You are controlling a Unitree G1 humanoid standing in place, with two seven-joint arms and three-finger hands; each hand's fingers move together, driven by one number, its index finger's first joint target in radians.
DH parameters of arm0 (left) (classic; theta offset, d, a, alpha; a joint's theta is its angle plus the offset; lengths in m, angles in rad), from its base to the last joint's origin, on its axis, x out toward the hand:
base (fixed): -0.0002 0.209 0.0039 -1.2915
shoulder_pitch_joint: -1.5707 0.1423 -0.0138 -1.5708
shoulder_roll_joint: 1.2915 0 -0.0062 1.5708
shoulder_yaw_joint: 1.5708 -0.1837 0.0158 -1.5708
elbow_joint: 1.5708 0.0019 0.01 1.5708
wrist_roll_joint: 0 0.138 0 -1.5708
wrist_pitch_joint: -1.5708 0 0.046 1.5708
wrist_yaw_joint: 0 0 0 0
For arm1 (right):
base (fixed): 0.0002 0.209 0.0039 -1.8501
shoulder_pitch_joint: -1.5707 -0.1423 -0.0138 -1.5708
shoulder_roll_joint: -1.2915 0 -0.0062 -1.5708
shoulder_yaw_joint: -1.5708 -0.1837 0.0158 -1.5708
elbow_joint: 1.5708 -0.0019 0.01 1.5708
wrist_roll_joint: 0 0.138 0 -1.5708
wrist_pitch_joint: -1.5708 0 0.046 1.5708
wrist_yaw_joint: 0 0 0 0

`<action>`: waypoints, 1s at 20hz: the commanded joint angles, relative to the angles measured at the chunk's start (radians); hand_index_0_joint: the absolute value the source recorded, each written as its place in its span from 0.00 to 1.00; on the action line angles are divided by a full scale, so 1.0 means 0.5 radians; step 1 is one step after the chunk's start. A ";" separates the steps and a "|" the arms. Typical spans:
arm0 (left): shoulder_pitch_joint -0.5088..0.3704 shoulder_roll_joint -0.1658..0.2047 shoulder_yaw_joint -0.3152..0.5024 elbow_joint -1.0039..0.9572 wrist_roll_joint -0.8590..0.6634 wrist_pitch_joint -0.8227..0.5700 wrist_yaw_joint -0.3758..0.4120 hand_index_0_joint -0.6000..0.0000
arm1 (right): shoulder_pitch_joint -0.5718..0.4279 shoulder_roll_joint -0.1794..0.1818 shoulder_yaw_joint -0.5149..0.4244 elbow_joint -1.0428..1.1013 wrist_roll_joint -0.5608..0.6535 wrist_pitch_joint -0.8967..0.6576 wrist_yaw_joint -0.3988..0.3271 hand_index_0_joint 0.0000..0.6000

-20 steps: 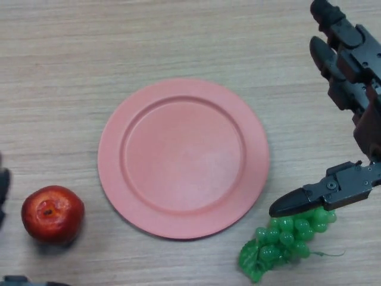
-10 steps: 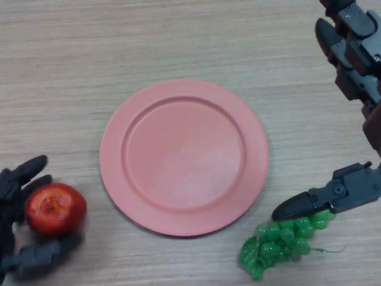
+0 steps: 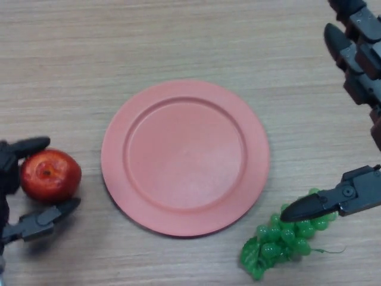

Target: Pick up the red apple and place it on the plate

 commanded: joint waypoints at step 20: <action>-0.813 -0.173 -0.417 0.220 0.226 0.115 0.150 0.17 | -0.107 -0.105 -0.213 0.012 0.252 -0.185 -0.094 0.00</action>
